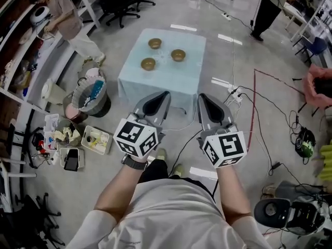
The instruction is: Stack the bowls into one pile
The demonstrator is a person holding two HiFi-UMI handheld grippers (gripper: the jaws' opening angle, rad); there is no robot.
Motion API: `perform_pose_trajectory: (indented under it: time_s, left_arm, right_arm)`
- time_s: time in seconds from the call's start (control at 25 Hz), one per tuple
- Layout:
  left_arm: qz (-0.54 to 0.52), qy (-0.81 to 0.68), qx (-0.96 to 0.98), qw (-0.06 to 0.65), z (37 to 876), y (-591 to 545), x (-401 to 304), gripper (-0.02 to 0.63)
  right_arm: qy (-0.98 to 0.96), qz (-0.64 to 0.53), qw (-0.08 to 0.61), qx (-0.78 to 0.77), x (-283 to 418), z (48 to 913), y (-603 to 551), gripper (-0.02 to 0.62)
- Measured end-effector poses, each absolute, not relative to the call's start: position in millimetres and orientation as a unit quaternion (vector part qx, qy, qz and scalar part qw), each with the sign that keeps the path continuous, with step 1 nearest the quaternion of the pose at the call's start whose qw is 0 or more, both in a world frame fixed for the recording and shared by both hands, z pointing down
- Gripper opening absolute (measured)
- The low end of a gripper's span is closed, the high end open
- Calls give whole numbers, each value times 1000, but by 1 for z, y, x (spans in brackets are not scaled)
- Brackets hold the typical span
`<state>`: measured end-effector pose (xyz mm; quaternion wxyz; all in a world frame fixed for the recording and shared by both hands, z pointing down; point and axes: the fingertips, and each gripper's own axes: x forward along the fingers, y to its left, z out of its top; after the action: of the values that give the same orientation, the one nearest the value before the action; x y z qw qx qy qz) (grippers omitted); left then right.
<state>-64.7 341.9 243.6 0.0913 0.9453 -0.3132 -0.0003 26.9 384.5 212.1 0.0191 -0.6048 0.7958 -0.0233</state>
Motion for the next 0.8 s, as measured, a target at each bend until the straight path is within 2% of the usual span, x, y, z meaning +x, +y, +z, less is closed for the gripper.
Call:
perform_pose_trajectory:
  time_s: [0.36, 0.8]
  left_arm:
    - [0, -308, 947, 90, 255, 291, -64, 6]
    - [13, -304, 947, 102, 286, 170, -69, 6]
  right_arm:
    - [792, -26, 14, -610, 24, 220, 331, 0]
    - [784, -36, -3, -620, 13, 237, 214, 0]
